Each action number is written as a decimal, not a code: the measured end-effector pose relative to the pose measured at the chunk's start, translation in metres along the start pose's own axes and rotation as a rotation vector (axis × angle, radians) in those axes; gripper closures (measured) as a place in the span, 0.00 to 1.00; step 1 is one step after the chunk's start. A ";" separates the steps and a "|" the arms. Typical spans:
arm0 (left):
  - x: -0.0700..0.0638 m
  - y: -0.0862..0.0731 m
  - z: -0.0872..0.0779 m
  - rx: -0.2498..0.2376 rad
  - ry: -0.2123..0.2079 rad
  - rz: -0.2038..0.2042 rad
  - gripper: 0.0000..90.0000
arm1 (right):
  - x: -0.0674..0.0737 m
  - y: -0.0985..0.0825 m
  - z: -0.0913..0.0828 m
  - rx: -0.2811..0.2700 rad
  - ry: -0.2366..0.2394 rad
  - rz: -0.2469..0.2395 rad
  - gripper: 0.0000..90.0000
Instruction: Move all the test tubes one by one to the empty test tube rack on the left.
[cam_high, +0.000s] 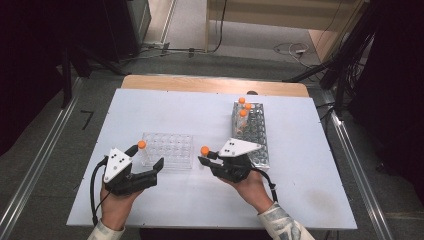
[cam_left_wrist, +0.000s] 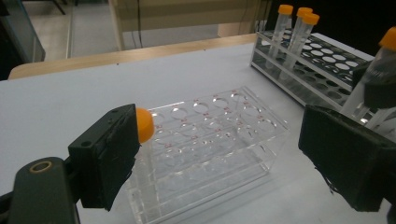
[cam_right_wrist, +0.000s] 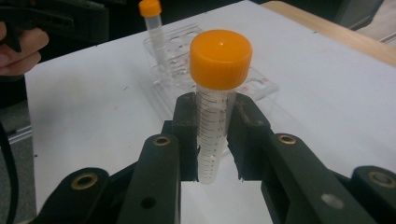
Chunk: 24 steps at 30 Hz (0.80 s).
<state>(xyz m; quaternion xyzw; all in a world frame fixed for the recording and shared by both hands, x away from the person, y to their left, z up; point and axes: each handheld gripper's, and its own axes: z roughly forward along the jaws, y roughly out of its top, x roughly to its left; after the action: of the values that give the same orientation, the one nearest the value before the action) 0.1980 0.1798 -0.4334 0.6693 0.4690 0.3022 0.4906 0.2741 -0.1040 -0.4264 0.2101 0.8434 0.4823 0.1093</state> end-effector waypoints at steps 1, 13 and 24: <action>-0.002 0.000 0.000 0.001 -0.007 0.005 0.15 | 0.003 -0.001 0.004 0.006 0.009 -0.002 0.79; -0.016 0.001 0.000 0.000 -0.103 0.029 0.23 | 0.031 0.003 0.041 0.032 0.086 -0.036 0.79; -0.019 0.001 0.000 -0.008 -0.183 0.039 0.30 | 0.044 0.015 0.062 0.047 0.114 -0.057 0.79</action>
<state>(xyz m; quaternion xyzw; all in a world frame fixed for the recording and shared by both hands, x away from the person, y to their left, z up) 0.1909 0.1627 -0.4316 0.7012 0.4079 0.2510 0.5281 0.2629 -0.0293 -0.4440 0.1608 0.8649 0.4702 0.0700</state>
